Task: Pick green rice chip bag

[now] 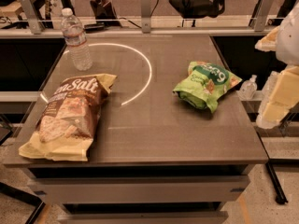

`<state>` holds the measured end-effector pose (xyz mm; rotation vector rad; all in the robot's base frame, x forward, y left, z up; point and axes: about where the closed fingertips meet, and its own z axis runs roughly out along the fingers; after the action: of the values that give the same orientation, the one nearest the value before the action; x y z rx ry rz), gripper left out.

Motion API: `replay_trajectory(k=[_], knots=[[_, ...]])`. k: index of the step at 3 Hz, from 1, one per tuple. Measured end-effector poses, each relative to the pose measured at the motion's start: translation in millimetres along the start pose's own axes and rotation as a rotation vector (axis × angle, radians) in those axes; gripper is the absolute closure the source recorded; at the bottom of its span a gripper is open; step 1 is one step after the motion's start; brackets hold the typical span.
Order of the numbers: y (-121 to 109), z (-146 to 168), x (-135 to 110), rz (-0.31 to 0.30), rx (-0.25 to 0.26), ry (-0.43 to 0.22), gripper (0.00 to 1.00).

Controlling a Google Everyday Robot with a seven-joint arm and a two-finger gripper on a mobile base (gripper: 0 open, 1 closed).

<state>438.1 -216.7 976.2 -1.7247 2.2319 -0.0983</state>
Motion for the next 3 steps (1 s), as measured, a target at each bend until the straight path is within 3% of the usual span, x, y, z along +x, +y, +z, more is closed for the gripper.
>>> replay_trajectory(k=[2,3], knots=[[-4,-2,-1,0.004,0.031,-0.001,0.0],[-18,1,2,0.04,0.058,-0.039,0.0]])
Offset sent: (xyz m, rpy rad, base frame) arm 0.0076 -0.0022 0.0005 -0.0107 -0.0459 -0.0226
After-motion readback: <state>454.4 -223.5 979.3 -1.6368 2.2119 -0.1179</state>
